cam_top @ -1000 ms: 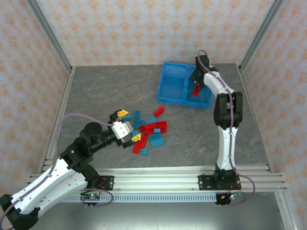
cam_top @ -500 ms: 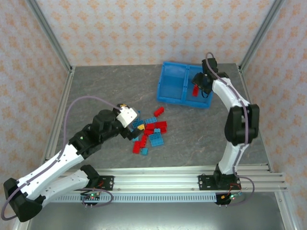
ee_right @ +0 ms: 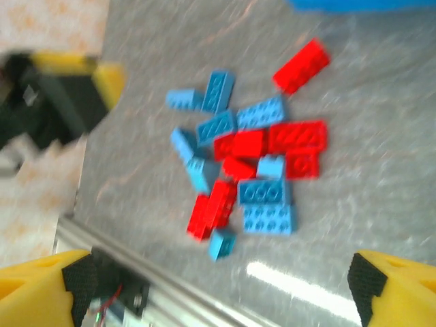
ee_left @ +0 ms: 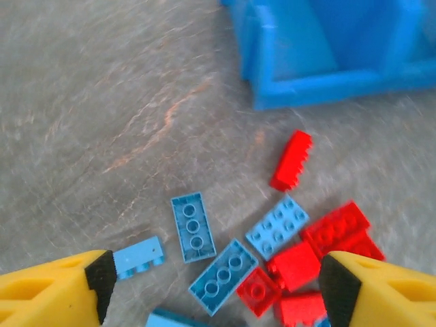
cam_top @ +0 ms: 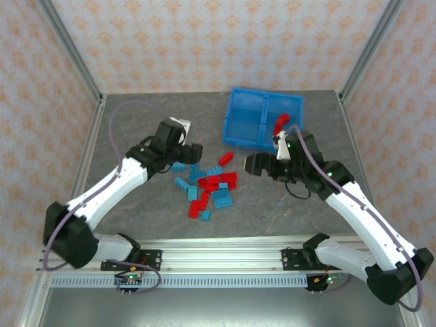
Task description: Sort the legos into containers by color
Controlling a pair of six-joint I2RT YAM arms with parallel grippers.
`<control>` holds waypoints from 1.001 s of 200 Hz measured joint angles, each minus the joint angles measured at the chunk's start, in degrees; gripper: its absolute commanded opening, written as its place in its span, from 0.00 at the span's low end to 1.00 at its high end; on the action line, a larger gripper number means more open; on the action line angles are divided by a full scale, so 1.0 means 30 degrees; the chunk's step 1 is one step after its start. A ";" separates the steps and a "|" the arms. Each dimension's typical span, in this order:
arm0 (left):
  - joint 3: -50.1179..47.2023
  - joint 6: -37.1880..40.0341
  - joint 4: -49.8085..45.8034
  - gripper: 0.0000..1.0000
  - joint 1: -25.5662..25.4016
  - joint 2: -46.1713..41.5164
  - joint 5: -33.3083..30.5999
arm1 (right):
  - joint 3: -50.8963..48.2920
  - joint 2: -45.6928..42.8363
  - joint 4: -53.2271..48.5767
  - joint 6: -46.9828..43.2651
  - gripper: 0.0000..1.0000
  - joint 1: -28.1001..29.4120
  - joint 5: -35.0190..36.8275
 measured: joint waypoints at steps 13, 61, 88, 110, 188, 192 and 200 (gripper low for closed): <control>0.0619 -0.0947 -0.0357 0.69 0.0291 0.1763 0.0036 | 0.0015 -0.0102 -0.0634 0.0117 0.99 0.0750 -0.0459; 0.3818 -0.2135 -0.1836 0.66 0.0284 0.7366 -0.0350 | 0.0954 -0.0007 -0.2783 -0.0036 1.00 0.1923 -0.0736; 0.4954 -0.2259 -0.2324 0.66 0.0284 0.9398 -0.0481 | 0.1122 -0.0029 -0.3366 -0.0015 1.00 0.1923 -0.0495; 0.5078 -0.2266 -0.2448 0.65 0.0284 1.0564 -0.0459 | 0.1049 -0.0444 -0.3752 0.0124 1.00 0.1923 -0.0109; 0.5887 -0.2317 -0.2324 0.34 0.0277 1.2349 0.0160 | -0.0015 -0.2120 -0.4692 0.1056 1.00 0.1923 0.1326; 0.5887 -0.2339 -0.2324 0.33 0.0277 1.2327 0.0168 | -0.0029 -0.2113 -0.4641 0.1151 1.00 0.1923 0.1384; 0.5858 -0.2324 -0.2302 0.32 0.0277 1.2291 0.0211 | -0.0051 -0.2098 -0.4583 0.1370 1.00 0.1923 0.1566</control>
